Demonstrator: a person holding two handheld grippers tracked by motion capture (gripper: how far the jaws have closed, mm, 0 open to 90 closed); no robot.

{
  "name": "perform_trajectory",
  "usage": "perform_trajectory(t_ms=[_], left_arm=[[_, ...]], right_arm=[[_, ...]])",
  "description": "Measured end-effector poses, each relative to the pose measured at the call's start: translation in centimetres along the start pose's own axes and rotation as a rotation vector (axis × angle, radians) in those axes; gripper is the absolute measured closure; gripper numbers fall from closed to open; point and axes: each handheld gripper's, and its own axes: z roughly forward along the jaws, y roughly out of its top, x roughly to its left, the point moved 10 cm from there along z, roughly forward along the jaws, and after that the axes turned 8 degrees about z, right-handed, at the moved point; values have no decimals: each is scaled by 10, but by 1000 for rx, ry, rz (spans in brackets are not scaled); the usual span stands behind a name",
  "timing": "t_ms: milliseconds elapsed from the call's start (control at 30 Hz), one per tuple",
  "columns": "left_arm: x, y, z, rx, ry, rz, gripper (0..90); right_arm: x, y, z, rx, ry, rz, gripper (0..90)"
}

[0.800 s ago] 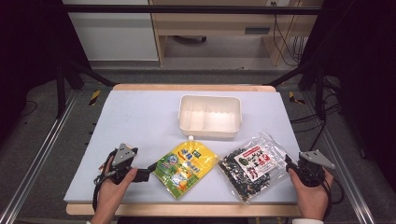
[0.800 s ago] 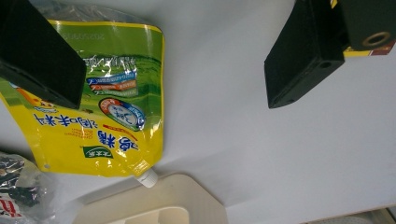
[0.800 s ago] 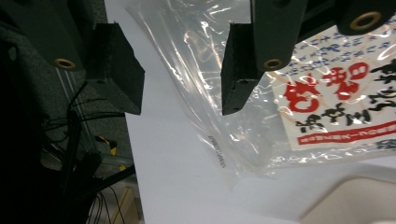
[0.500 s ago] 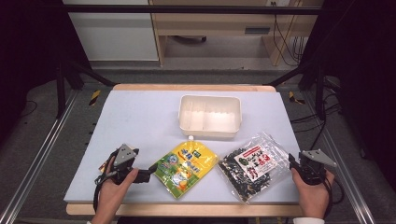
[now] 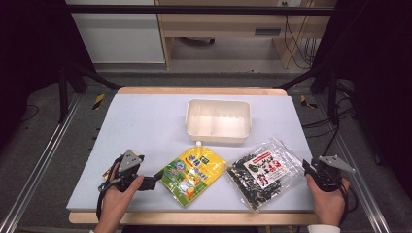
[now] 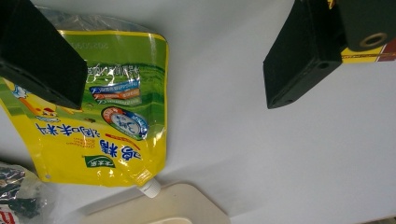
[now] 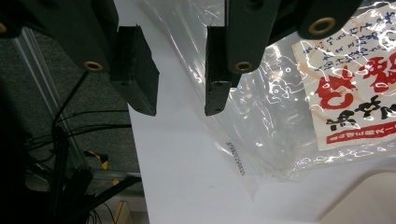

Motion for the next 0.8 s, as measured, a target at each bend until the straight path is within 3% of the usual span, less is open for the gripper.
perform_trajectory(t_ms=[200, 467, 800], left_arm=[[0, -1, 1, 5, -2, -7, 61], [-1, -2, 1, 9, -3, -3, 62], [-1, -2, 0, 13, 1, 5, 64]], right_arm=[[-1, -7, 6, 36, 21, 16, 640], [0, -17, 11, 87, 55, 55, 532], [-7, -25, 10, 105, 98, 147, 566]])
